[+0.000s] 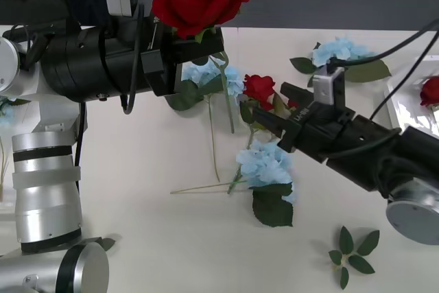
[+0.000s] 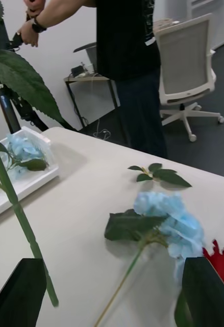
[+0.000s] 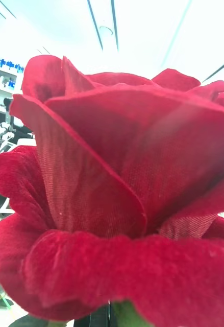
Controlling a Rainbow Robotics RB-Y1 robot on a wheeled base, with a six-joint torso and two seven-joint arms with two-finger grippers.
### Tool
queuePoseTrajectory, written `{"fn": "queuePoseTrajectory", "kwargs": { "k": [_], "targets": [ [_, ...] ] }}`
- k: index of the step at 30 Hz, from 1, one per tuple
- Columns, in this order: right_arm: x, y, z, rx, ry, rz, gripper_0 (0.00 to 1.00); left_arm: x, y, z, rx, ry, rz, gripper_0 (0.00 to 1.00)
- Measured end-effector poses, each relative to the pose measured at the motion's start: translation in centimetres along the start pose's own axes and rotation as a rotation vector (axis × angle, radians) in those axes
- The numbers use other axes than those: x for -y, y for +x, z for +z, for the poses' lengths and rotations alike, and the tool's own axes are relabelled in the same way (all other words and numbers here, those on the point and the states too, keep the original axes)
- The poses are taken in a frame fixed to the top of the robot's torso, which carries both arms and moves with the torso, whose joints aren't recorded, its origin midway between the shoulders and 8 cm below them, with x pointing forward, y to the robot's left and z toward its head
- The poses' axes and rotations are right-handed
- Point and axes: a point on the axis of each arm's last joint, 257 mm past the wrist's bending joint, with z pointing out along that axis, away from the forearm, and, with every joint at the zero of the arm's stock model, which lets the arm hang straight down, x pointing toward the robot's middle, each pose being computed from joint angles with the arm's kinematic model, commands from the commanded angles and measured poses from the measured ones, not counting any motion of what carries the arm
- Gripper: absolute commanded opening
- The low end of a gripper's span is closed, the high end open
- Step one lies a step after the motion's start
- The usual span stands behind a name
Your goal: Put the red flowers into the right box and the blue flowers into the left box
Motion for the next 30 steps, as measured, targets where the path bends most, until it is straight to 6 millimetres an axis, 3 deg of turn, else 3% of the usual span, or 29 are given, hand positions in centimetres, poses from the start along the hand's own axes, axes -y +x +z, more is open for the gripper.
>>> {"fn": "queuePoseTrajectory", "kwargs": {
  "k": [6, 13, 23, 30],
  "targets": [
    [-1.7, -0.6, 3.4, 0.017, -0.059, 0.004, 0.79, 0.0, 0.0, 0.0, 0.0, 0.0, 0.0, 0.0],
    [-3.1, -0.6, 5.4, 0.023, -0.093, 0.029, 0.79, 0.0, 0.0, 0.0, 0.0, 0.0, 0.0, 0.0],
    [-5.0, 0.7, 5.7, -0.003, -0.132, 0.045, 0.78, 0.0, 0.0, 0.0, 0.0, 0.0, 0.0, 0.0],
    [-3.5, 1.8, 4.4, -0.016, -0.102, 0.038, 0.79, 0.0, 0.0, 0.0, 0.0, 0.0, 0.0, 0.0]
  ]
}}
